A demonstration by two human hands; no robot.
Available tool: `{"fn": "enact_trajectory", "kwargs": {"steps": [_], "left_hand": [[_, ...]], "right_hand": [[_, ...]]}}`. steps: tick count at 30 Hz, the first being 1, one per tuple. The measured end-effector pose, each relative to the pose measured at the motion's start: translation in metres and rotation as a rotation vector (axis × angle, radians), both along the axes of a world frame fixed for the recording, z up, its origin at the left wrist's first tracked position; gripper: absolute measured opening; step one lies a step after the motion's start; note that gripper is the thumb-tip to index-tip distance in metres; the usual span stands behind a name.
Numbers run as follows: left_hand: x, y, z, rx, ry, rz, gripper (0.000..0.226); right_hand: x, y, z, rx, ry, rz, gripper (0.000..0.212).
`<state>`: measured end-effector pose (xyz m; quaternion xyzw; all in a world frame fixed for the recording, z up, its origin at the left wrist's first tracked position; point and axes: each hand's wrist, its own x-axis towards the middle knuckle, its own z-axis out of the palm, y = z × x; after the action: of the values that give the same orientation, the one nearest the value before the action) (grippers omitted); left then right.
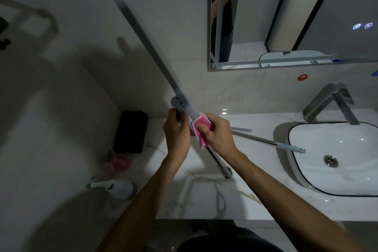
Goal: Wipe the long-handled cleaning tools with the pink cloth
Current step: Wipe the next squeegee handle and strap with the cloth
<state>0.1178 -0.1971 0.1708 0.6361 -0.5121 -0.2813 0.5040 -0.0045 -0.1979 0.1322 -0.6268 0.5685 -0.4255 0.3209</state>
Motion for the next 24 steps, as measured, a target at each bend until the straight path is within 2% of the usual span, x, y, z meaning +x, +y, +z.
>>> {"fn": "enact_trajectory", "kwargs": {"steps": [2, 5, 7, 9, 14, 19, 24], "left_hand": [[0.001, 0.002, -0.003, 0.001, -0.003, -0.022, 0.013], [0.002, 0.005, -0.009, 0.032, -0.026, -0.083, 0.016], [-0.001, 0.009, -0.009, 0.040, -0.048, -0.118, 0.013], [-0.004, 0.009, -0.008, 0.032, -0.077, -0.140, 0.011], [-0.015, 0.004, 0.003, -0.015, -0.122, -0.163, 0.009], [-0.021, -0.007, 0.018, -0.072, 0.002, -0.084, 0.012], [-0.009, -0.022, 0.020, -0.147, 0.035, -0.074, 0.007]], "right_hand": [[-0.006, 0.007, -0.011, 0.062, 0.044, 0.040, 0.005], [-0.015, 0.016, -0.023, 0.121, 0.078, 0.046, 0.013], [-0.018, 0.019, -0.025, 0.139, 0.078, 0.016, 0.009], [-0.018, 0.019, -0.022, 0.107, 0.020, -0.024, 0.003], [-0.014, 0.004, 0.013, -0.065, -0.129, -0.096, 0.011], [-0.017, 0.001, 0.023, -0.176, -0.140, -0.106, 0.018], [-0.030, 0.007, -0.003, -0.050, -0.036, -0.064, 0.018]]}}
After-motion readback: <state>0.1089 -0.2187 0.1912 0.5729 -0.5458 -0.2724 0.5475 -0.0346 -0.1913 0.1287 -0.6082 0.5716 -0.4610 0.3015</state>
